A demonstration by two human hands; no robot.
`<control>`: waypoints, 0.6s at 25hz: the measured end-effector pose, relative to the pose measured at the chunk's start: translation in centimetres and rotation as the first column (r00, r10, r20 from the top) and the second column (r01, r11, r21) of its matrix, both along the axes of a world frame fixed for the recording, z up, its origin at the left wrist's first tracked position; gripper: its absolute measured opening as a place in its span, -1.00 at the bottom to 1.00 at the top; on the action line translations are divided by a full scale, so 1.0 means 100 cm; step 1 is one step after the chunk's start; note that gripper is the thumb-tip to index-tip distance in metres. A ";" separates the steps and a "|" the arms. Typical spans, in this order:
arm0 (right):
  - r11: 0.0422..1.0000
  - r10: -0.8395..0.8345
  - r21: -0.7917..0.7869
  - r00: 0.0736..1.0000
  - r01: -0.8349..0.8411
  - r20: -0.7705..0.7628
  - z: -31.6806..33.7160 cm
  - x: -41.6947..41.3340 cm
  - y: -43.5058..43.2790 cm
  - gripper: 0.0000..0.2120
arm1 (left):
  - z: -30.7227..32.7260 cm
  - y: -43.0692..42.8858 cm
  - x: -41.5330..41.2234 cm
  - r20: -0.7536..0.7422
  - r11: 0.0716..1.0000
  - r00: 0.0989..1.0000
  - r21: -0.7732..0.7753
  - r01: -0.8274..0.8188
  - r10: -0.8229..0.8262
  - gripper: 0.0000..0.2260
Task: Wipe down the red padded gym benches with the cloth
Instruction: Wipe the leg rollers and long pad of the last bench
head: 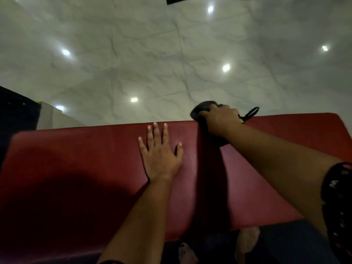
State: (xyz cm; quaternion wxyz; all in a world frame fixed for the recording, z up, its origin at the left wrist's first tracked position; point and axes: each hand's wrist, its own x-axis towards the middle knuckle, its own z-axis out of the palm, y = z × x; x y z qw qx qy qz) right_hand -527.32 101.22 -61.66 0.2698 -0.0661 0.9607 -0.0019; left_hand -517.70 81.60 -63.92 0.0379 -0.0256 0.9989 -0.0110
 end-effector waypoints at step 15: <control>0.983 0.067 -0.177 0.995 -0.054 0.070 -0.008 0.011 0.096 -0.33 | 0.002 0.000 0.001 -0.068 1.000 0.998 -0.004 -0.004 0.004 -0.34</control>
